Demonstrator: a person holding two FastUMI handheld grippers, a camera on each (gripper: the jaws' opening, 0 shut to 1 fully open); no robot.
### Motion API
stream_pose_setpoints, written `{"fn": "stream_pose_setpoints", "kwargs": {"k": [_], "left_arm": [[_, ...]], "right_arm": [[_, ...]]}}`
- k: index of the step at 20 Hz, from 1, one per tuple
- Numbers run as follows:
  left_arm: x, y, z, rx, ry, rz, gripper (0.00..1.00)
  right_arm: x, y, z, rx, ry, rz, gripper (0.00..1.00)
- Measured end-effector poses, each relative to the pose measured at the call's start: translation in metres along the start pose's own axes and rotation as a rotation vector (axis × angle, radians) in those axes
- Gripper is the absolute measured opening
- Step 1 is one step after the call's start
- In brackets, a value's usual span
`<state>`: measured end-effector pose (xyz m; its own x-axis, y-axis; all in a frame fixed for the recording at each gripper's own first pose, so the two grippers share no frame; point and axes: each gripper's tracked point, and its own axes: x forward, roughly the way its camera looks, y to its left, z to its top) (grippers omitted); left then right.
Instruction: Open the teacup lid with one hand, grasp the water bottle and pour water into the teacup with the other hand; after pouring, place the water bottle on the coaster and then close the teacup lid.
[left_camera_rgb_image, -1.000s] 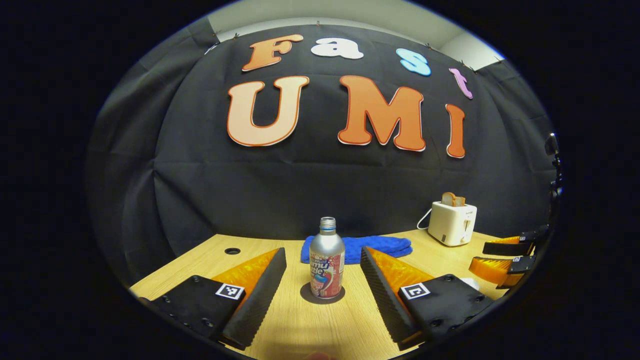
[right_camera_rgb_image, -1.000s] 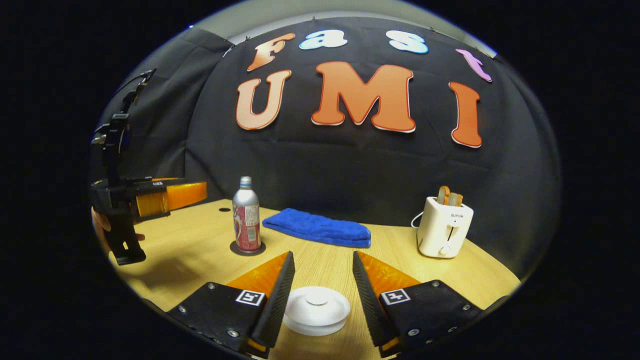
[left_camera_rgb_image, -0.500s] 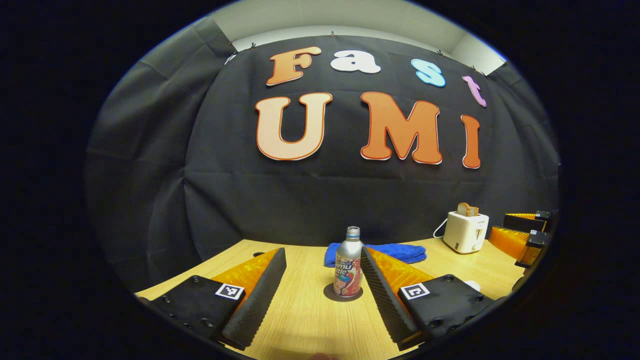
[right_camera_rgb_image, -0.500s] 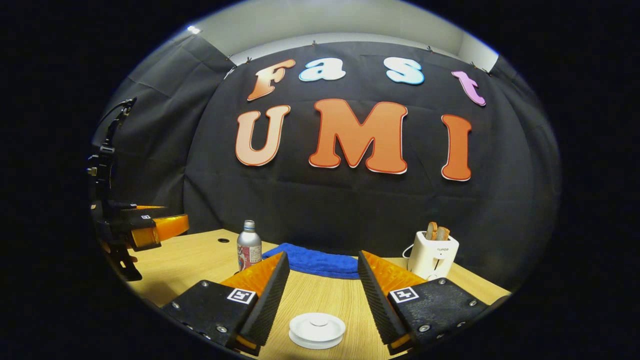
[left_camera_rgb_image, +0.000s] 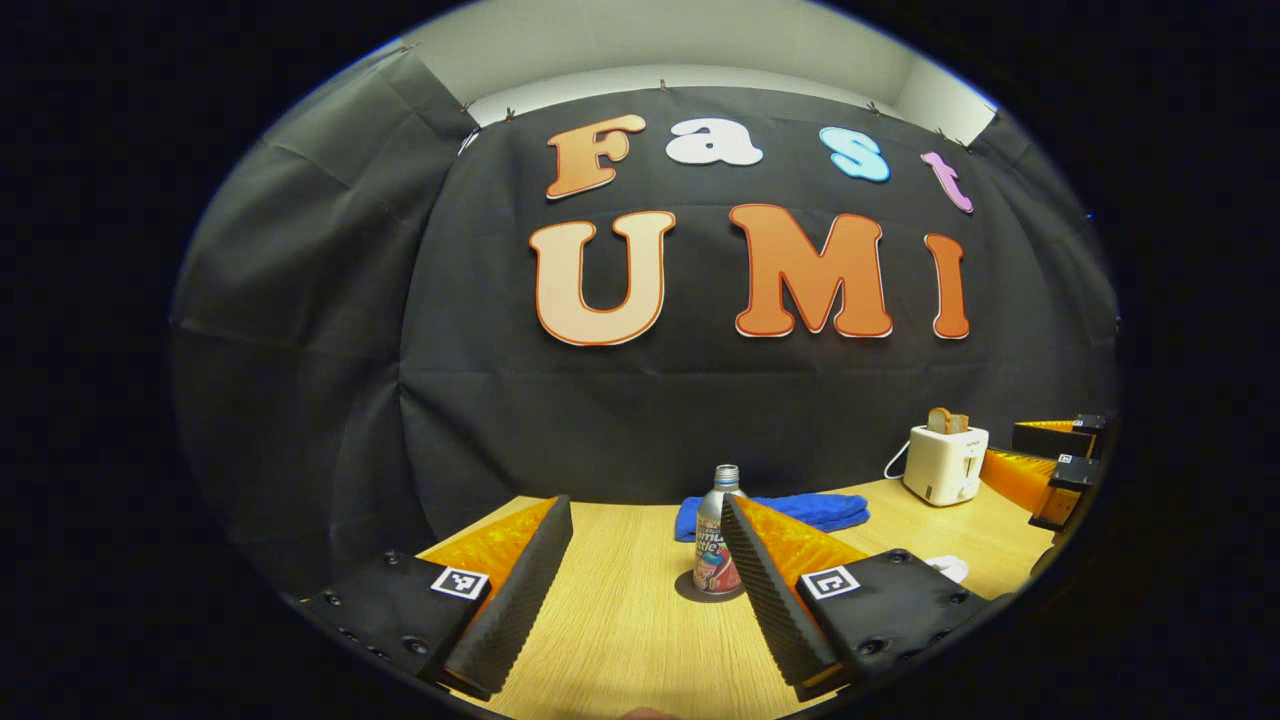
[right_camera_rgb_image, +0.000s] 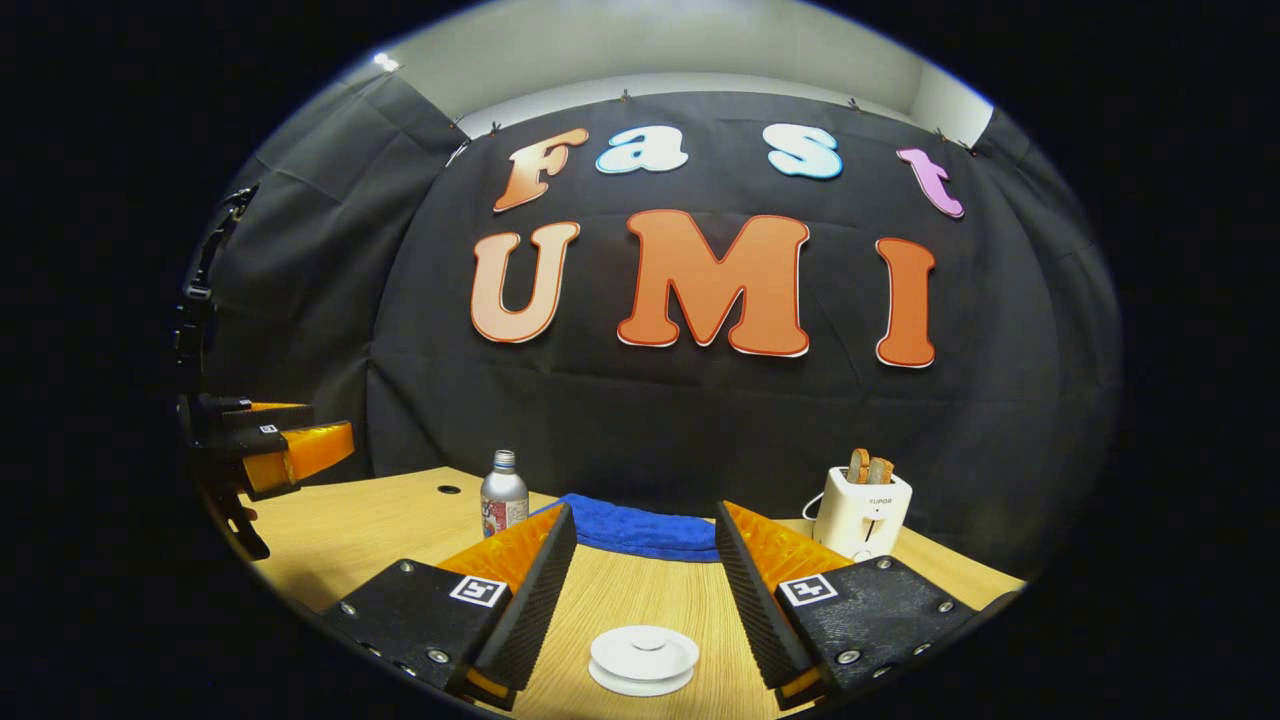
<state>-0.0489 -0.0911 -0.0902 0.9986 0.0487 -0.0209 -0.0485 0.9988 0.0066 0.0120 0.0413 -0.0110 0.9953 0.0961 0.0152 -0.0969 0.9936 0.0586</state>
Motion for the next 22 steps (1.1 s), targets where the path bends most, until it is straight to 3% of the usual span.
{"fn": "stream_pose_setpoints", "kwargs": {"k": [7, 14, 16, 20, 22], "left_arm": [[-0.005, -0.004, 0.014, 0.009, -0.022, 0.002, 1.00], [-0.005, 0.002, 0.029, 0.023, -0.075, 0.037, 1.00], [-0.006, 0.000, 0.029, 0.006, -0.086, 0.034, 0.94], [-0.006, 0.009, 0.027, -0.004, -0.099, 0.067, 1.00], [-0.007, 0.012, 0.031, -0.005, -0.118, 0.077, 0.98]], "right_arm": [[-0.012, -0.002, 0.001, -0.020, 0.009, -0.011, 0.84], [-0.014, -0.009, 0.000, -0.009, 0.007, -0.031, 0.84], [-0.013, -0.007, -0.003, 0.004, 0.010, -0.025, 0.84], [-0.010, -0.008, -0.008, 0.005, 0.012, -0.019, 0.84], [-0.008, -0.008, -0.008, -0.002, 0.009, -0.016, 0.85]]}}
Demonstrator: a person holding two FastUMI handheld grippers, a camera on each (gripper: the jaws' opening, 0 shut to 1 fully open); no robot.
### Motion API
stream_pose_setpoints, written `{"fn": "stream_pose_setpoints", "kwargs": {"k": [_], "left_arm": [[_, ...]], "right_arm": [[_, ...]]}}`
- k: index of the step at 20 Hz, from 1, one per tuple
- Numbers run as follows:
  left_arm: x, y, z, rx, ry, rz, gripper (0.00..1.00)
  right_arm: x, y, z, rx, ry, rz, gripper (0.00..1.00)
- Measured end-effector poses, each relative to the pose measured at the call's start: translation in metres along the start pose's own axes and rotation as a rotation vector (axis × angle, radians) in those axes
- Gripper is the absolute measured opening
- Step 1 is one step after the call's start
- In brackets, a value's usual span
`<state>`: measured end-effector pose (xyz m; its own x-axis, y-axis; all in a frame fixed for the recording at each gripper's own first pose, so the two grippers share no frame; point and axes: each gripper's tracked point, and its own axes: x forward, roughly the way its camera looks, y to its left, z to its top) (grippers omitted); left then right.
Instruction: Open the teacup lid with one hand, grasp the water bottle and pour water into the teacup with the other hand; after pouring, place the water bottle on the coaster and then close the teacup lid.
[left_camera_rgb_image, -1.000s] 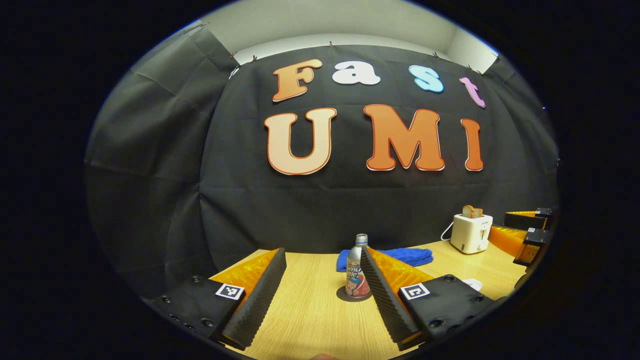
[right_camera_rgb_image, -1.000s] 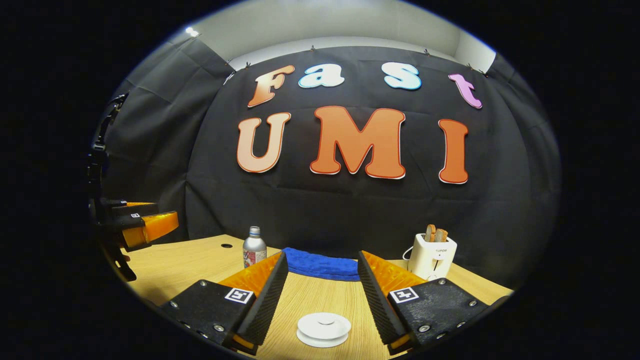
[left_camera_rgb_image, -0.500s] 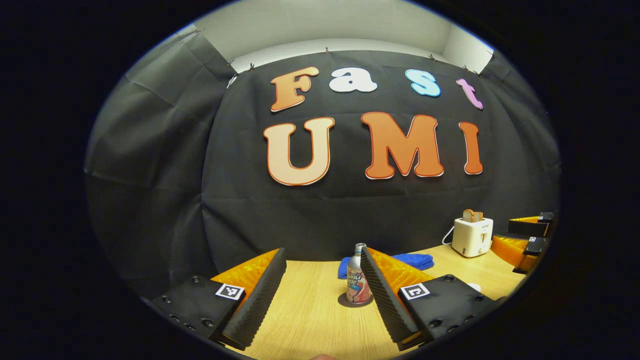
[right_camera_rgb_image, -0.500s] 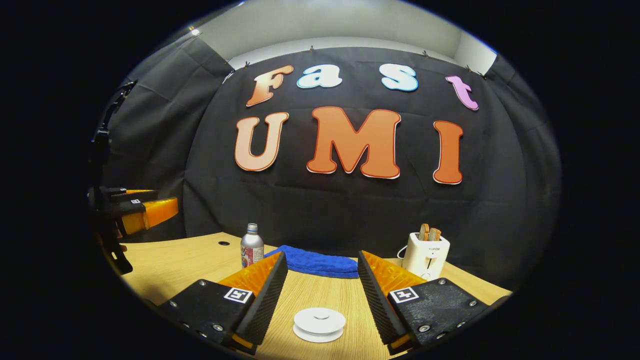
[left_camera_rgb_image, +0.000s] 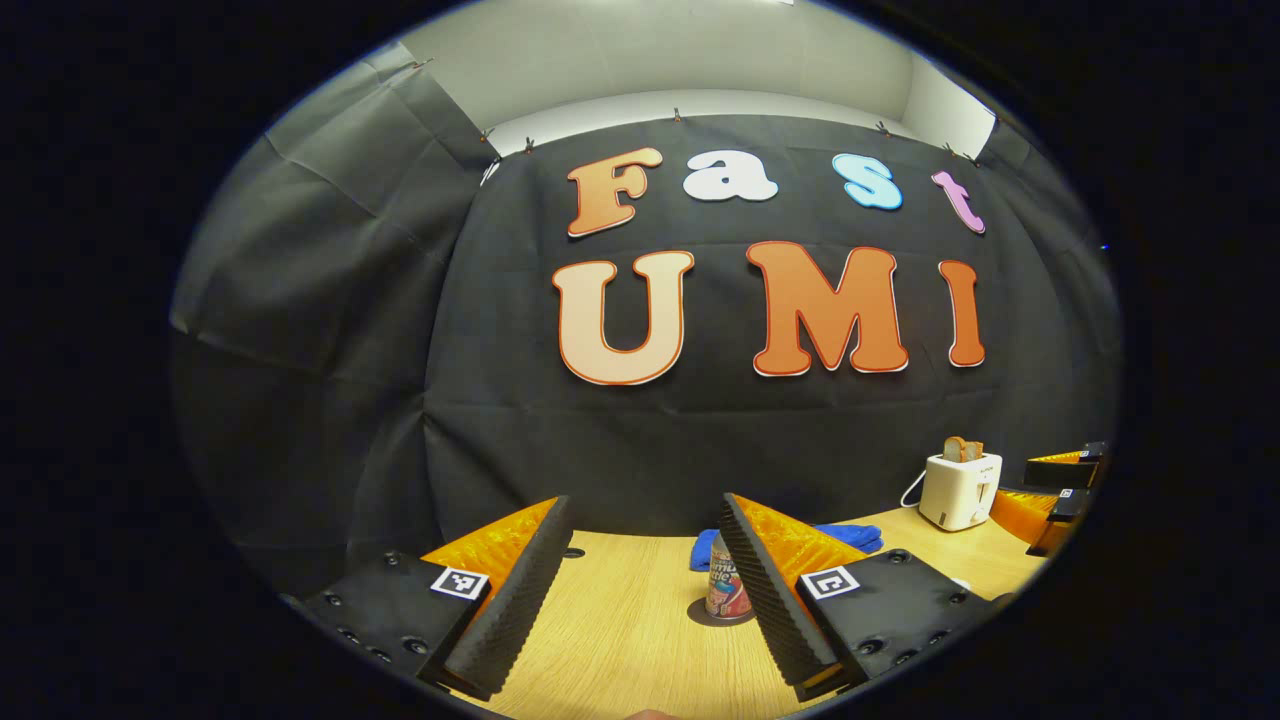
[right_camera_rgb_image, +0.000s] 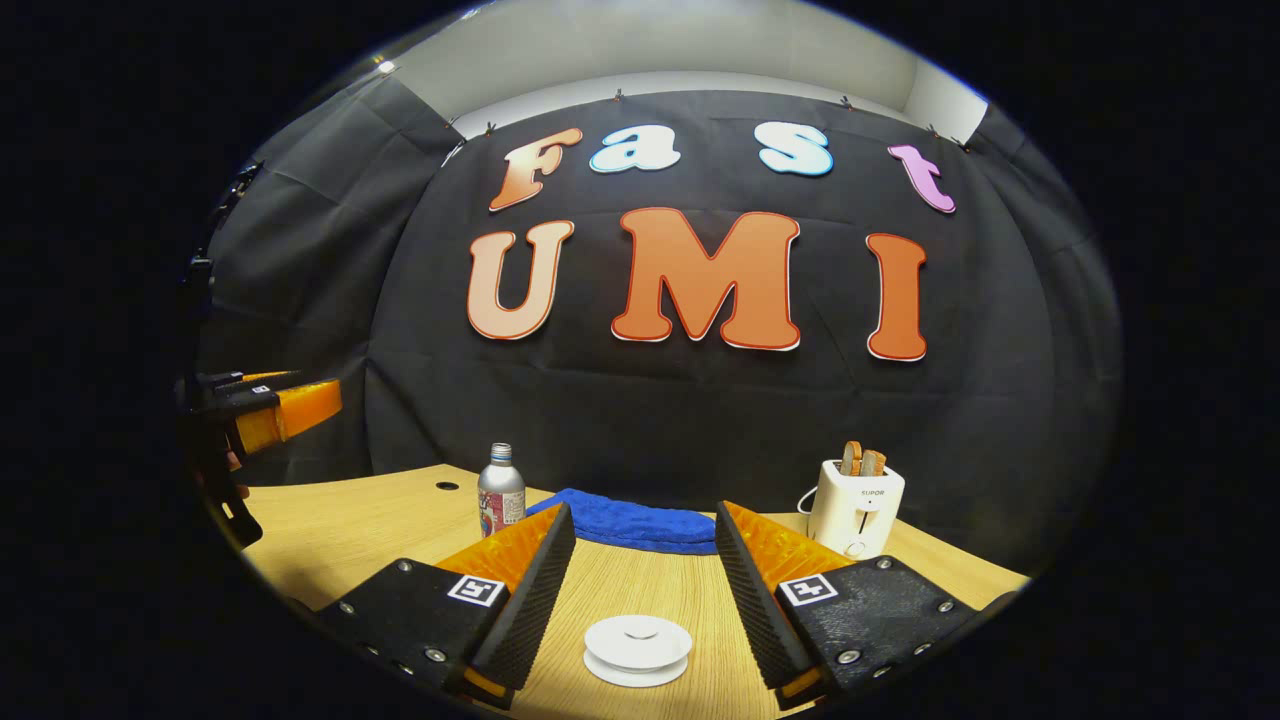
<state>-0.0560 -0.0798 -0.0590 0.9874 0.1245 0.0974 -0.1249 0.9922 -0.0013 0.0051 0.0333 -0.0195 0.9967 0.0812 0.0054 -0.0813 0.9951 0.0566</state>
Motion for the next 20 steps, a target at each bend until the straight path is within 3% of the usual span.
{"fn": "stream_pose_setpoints", "kwargs": {"k": [20], "left_arm": [[0.000, 0.009, -0.013, -0.027, 0.016, 0.023, 1.00]], "right_arm": [[0.000, -0.006, 0.011, 0.020, -0.025, -0.014, 0.85]]}}
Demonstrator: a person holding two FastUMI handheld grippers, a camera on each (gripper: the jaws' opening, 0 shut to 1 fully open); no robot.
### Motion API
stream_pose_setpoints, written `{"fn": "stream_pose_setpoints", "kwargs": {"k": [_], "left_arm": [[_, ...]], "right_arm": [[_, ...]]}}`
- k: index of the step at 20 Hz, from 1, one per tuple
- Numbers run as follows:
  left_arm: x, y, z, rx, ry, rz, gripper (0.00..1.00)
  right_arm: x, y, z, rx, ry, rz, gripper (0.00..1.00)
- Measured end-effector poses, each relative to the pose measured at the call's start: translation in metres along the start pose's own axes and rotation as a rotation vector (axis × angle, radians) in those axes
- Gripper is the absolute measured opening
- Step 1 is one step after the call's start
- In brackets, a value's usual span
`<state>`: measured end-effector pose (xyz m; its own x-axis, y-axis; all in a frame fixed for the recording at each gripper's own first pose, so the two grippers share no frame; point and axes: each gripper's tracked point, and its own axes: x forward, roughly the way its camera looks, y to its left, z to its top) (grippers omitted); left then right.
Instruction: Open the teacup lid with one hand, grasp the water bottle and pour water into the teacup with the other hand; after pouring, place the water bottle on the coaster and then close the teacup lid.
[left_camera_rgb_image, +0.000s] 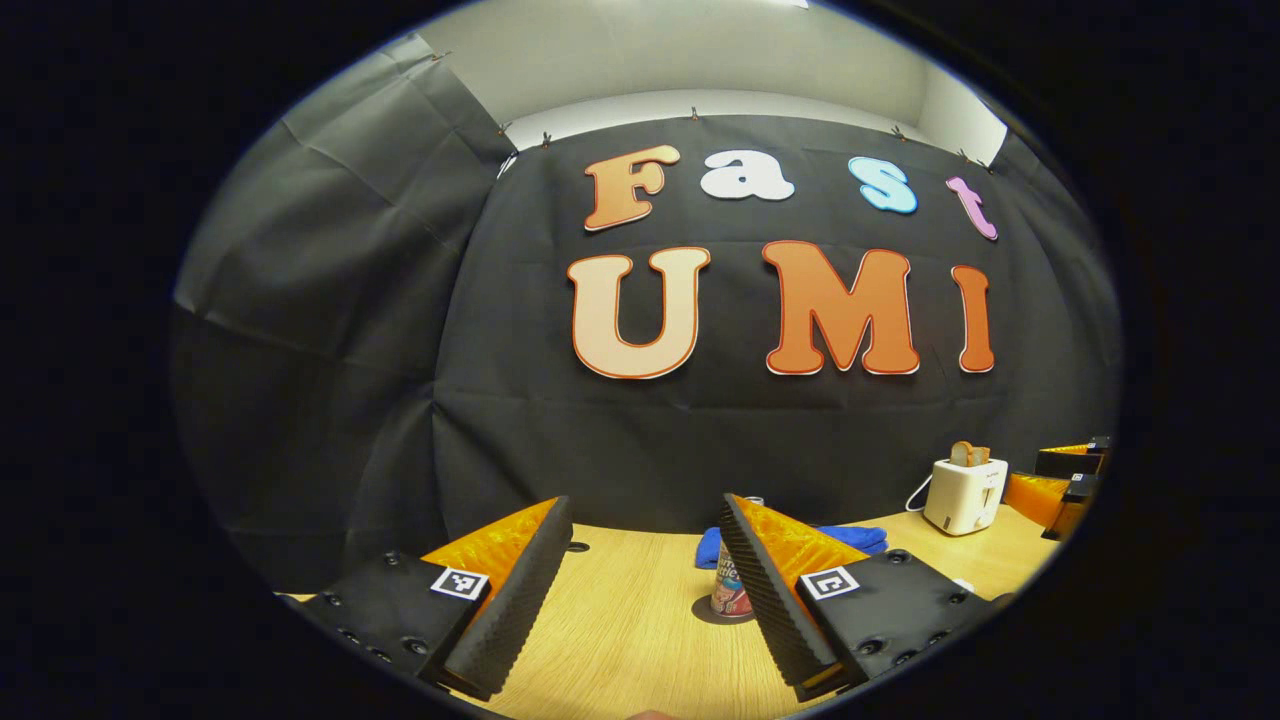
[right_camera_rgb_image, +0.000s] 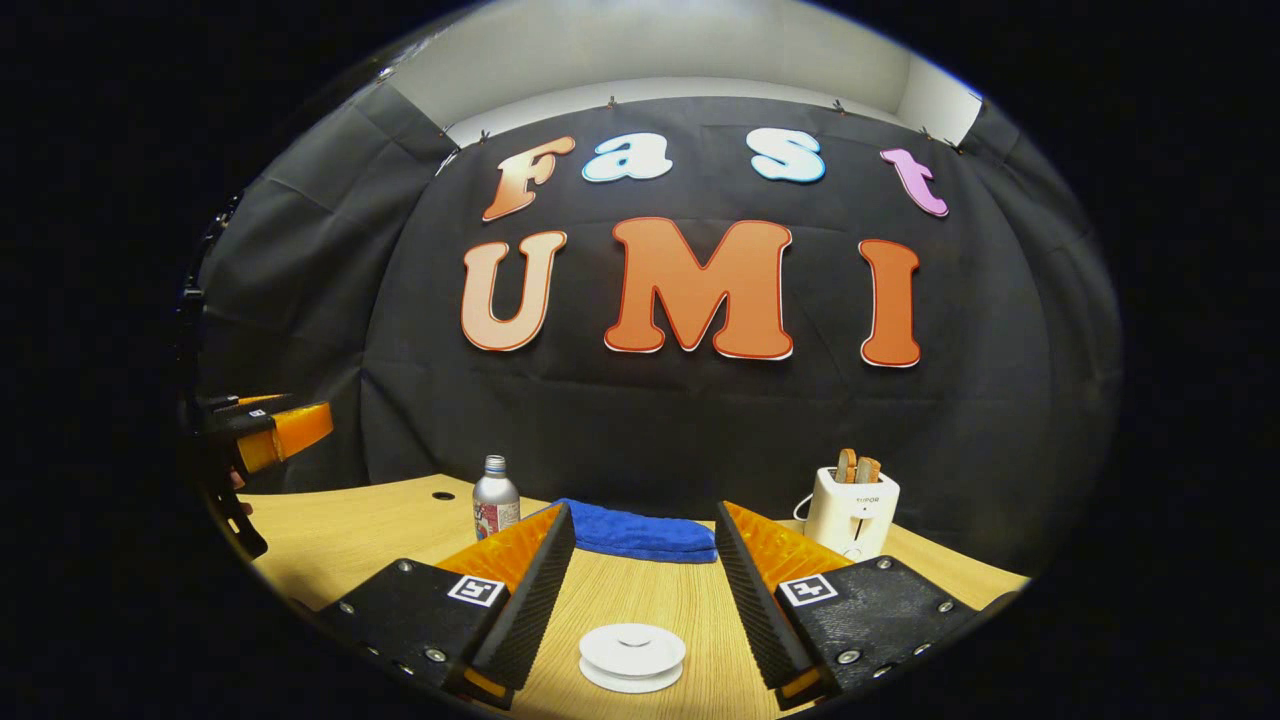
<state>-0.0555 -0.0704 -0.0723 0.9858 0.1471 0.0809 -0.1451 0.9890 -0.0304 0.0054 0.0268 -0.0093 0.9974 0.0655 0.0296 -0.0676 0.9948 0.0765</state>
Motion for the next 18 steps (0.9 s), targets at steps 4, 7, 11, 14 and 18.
{"fn": "stream_pose_setpoints", "kwargs": {"k": [4, 7, 11, 14, 18], "left_arm": [[-0.001, -0.004, -0.001, -0.021, 0.015, 0.004, 0.98], [0.004, -0.014, -0.005, -0.050, 0.028, -0.011, 1.00], [0.014, -0.014, -0.006, -0.029, 0.029, -0.005, 0.98], [0.021, -0.015, -0.011, -0.018, 0.041, -0.004, 1.00], [0.028, -0.016, -0.014, -0.006, 0.058, 0.000, 1.00]], "right_arm": [[0.003, 0.004, -0.001, 0.023, 0.005, 0.015, 0.85], [0.007, 0.008, -0.006, 0.042, 0.025, 0.040, 0.85], [0.013, 0.002, -0.011, 0.026, 0.028, 0.028, 0.84], [0.018, -0.002, -0.014, 0.024, 0.034, 0.021, 0.84], [0.023, -0.009, -0.017, 0.021, 0.032, 0.007, 0.85]]}}
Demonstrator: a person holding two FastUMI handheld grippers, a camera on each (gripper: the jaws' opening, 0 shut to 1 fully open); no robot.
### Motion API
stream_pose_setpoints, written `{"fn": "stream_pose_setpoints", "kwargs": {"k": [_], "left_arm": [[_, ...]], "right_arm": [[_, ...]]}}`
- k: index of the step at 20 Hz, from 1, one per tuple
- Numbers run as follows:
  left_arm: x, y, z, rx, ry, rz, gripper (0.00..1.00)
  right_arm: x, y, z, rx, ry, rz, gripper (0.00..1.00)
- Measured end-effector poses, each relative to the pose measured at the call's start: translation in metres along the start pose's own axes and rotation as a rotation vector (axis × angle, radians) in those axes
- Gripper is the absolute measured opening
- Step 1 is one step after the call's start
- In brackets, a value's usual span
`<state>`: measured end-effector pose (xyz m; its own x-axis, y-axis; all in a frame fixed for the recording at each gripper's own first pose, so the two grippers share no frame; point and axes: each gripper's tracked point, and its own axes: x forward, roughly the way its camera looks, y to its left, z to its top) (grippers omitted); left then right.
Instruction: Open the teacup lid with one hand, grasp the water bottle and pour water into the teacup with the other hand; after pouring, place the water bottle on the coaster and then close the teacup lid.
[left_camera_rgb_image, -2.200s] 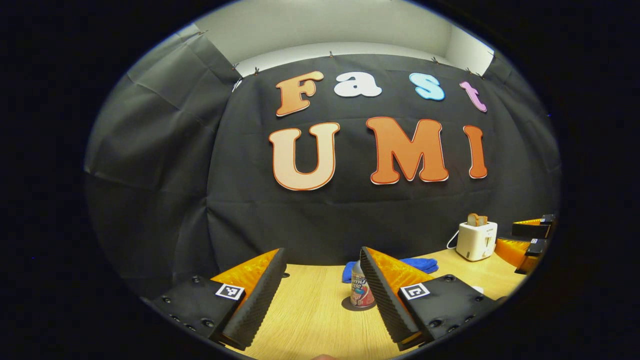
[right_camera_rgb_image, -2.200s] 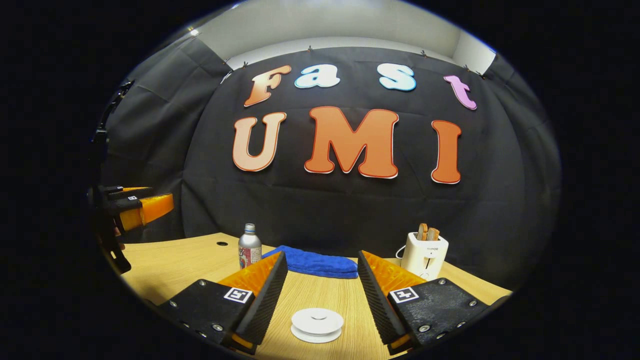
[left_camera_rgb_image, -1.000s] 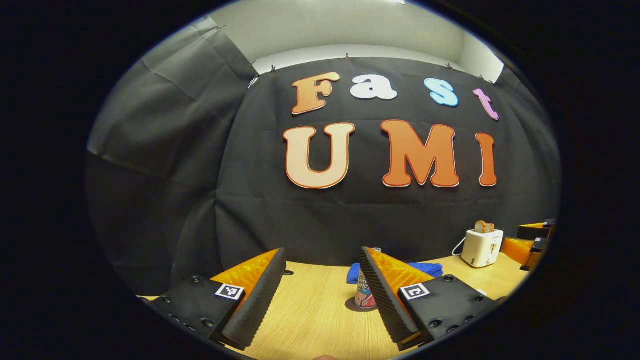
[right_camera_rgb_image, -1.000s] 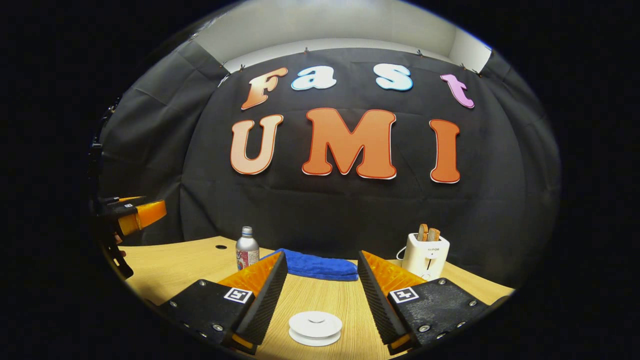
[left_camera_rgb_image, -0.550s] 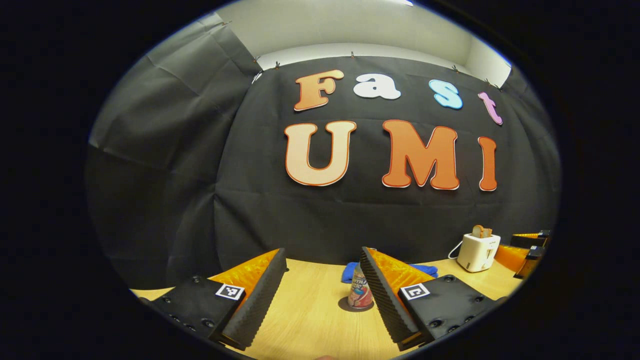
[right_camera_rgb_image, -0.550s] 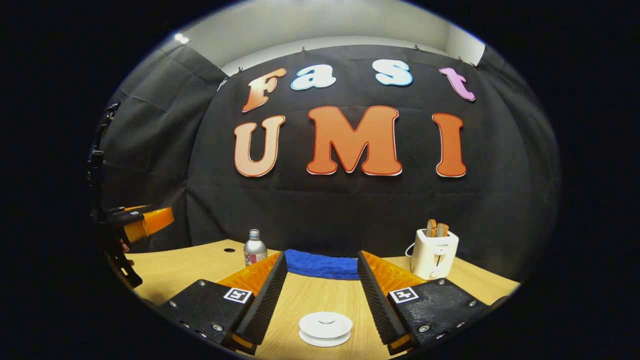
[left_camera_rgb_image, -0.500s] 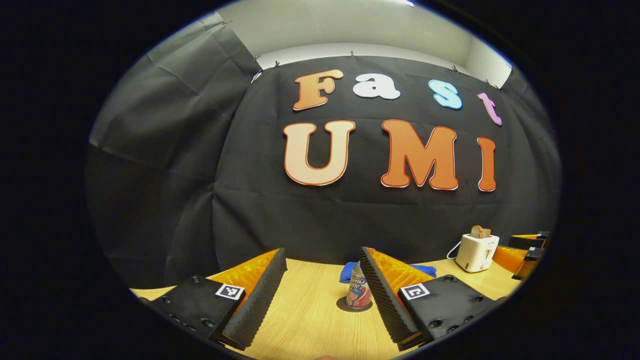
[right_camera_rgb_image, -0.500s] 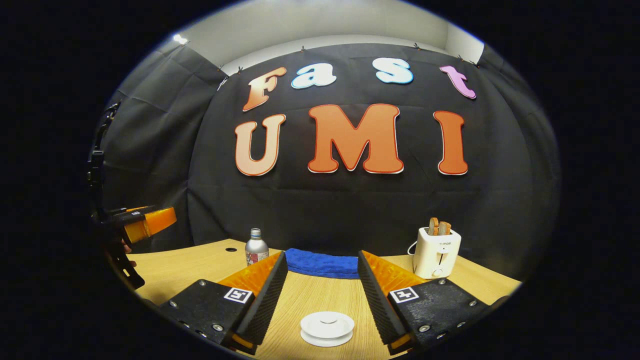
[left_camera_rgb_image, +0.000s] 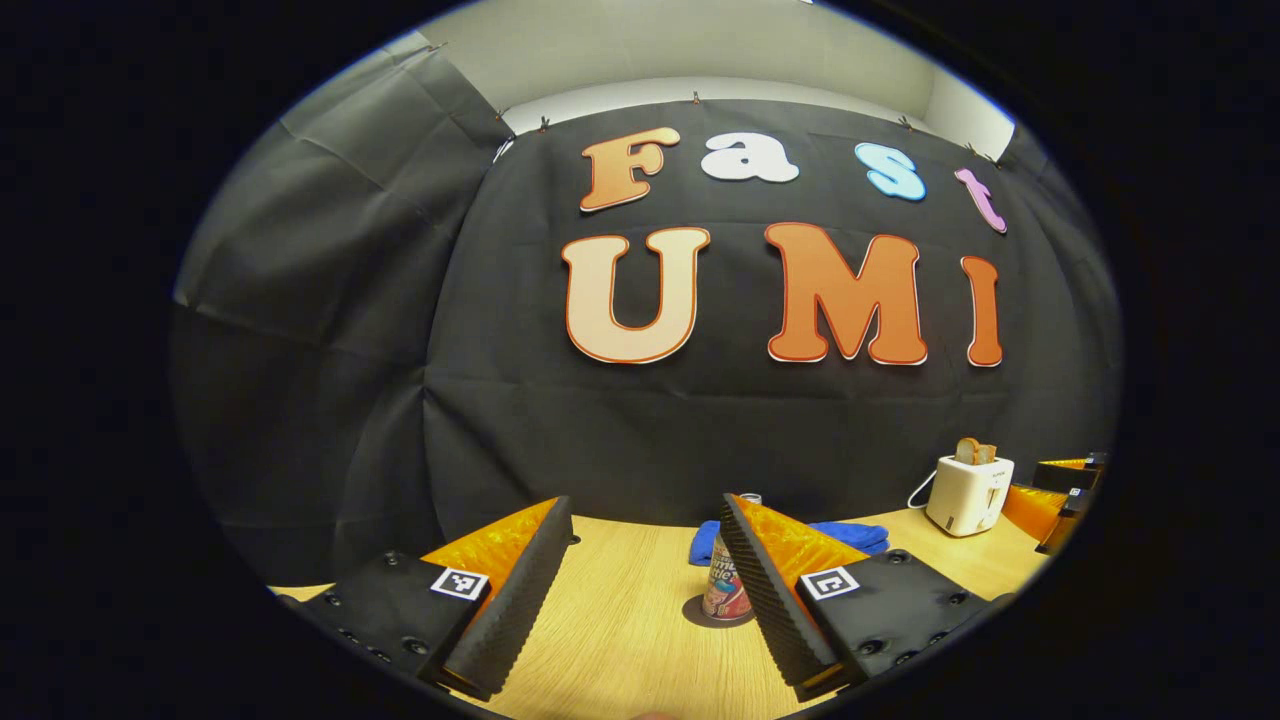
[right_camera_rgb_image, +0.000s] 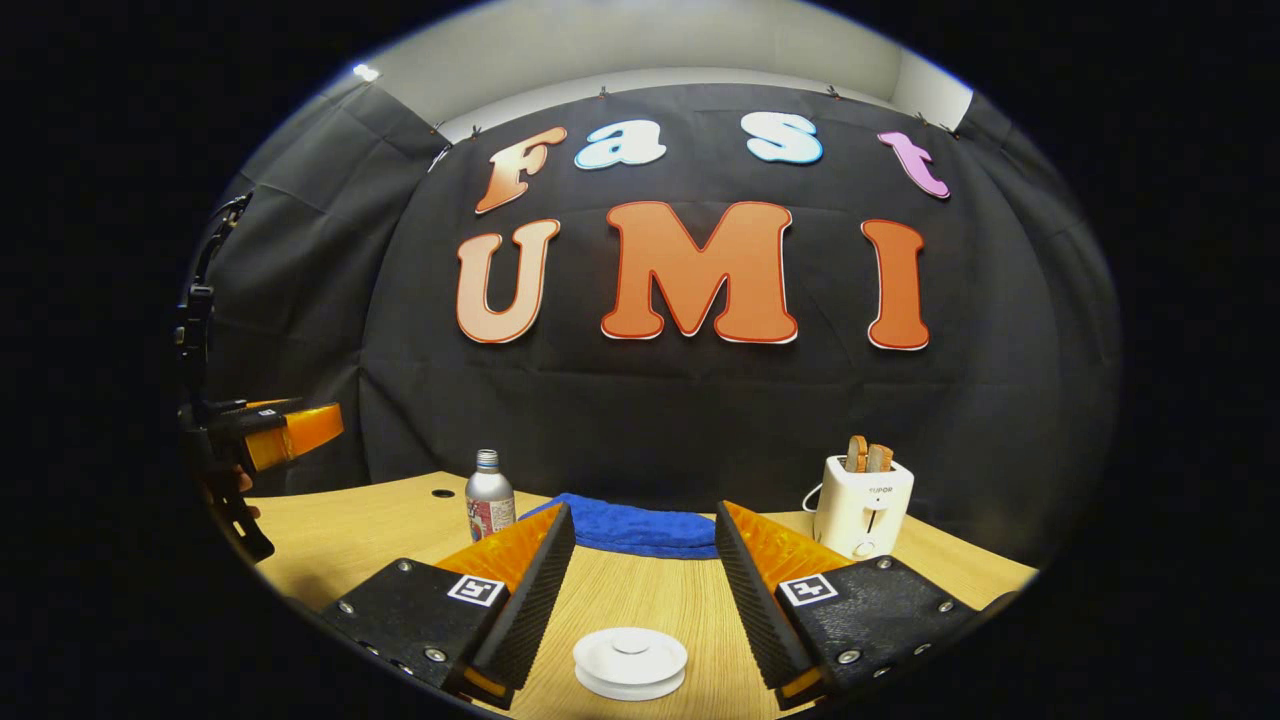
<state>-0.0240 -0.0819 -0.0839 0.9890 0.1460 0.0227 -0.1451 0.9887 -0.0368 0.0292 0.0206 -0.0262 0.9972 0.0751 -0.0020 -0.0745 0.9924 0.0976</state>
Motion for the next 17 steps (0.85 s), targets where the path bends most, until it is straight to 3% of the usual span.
{"fn": "stream_pose_setpoints", "kwargs": {"k": [17], "left_arm": [[0.001, 0.006, 0.010, 0.002, -0.004, 0.013, 0.97]], "right_arm": [[0.002, 0.005, 0.009, 0.000, -0.005, 0.011, 0.84]]}}
